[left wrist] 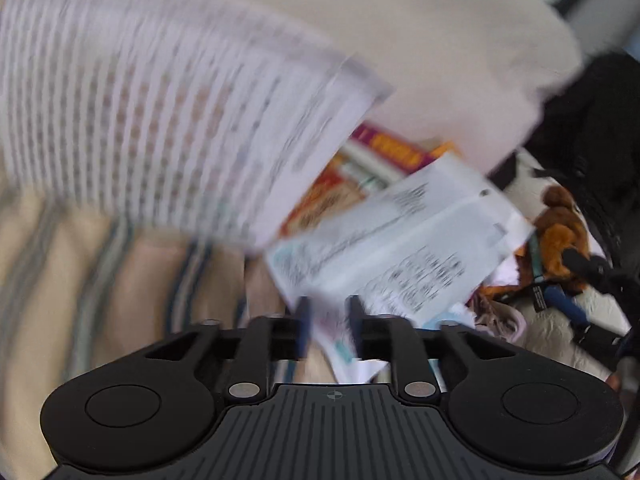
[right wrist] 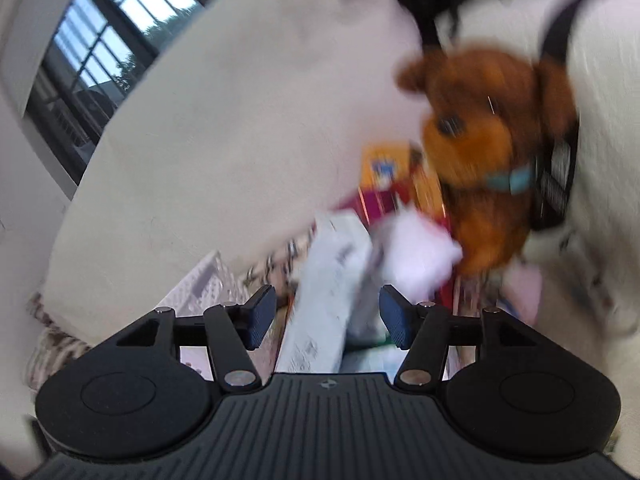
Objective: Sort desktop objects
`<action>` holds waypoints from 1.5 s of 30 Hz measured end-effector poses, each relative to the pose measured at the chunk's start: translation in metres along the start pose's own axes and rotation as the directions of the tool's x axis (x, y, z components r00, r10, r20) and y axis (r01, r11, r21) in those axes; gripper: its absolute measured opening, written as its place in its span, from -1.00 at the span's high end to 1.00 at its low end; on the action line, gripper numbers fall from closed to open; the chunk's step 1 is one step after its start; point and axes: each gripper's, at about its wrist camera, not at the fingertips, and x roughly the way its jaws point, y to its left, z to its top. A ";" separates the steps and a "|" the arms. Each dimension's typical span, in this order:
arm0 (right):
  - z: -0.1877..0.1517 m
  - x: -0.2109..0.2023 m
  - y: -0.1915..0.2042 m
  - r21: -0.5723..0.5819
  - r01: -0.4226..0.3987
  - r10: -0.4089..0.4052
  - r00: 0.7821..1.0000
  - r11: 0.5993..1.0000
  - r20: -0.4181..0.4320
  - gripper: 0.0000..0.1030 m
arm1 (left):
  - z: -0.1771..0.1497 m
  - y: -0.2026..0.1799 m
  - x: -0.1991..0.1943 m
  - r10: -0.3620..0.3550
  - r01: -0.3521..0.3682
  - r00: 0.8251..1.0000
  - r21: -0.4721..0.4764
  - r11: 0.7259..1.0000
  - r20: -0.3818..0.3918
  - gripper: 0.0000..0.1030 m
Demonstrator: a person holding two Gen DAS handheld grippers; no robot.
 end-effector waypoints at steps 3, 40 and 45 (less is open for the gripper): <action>0.012 0.013 0.007 -0.066 0.015 -0.016 1.000 0.998 -0.009 -0.23 | -0.008 0.001 0.009 0.021 -0.021 1.000 -0.046 0.999 0.009 -0.09; -0.118 -0.043 -0.067 0.324 0.007 -0.014 1.000 0.946 0.018 0.50 | -0.003 -0.022 0.008 -0.058 0.057 0.996 0.025 0.998 0.066 -0.84; -0.126 -0.046 -0.055 0.227 0.048 -0.056 0.998 0.973 0.032 0.45 | 0.018 -0.020 0.017 -0.085 0.086 0.996 0.051 0.995 -0.036 -0.84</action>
